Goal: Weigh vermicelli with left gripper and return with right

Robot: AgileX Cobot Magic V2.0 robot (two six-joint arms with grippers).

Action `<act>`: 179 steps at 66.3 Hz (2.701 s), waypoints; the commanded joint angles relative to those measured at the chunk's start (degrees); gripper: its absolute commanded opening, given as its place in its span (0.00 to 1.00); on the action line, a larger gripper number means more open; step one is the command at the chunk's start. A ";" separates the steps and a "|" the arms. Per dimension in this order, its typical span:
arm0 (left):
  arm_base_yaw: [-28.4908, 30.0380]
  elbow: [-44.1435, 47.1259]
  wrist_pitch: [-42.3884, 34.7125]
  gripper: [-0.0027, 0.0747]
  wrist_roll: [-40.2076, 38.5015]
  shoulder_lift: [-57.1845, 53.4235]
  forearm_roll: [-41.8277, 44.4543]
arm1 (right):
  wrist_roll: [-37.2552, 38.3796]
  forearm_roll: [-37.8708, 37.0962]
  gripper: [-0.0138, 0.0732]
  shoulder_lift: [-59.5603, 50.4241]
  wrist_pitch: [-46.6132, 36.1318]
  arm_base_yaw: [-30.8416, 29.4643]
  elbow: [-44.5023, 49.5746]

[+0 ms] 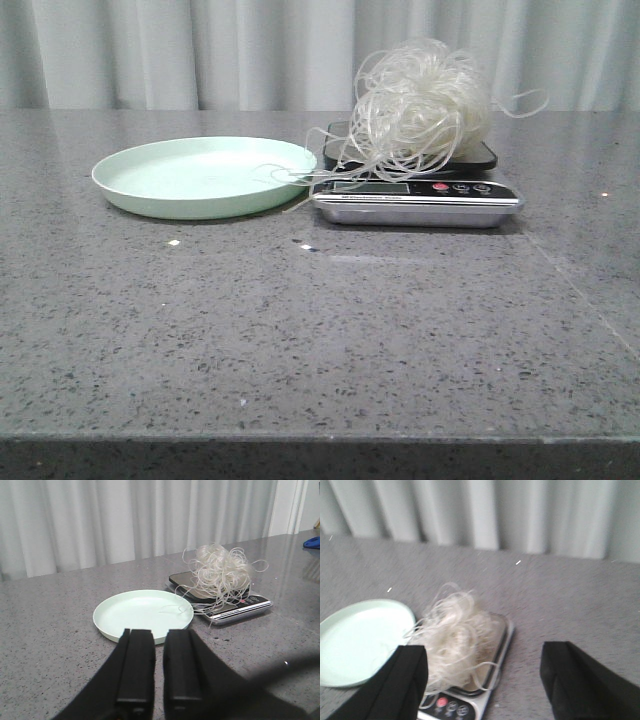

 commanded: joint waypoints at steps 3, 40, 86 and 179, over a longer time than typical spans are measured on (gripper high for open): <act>0.20 -1.37 -4.41 0.25 0.12 0.63 -1.21 | -0.42 -0.08 0.82 9.32 4.36 3.78 -10.74; 0.20 -1.37 -4.41 0.25 0.12 0.63 -1.21 | -0.42 -1.30 0.82 41.27 22.17 6.13 -36.27; 0.20 -1.37 -4.41 0.25 0.12 0.63 -1.21 | -0.47 -3.76 0.32 52.08 32.89 10.00 -55.18; 0.20 -1.37 -4.41 0.25 0.12 0.63 -1.21 | -0.41 -5.37 0.86 48.22 31.49 14.39 -60.05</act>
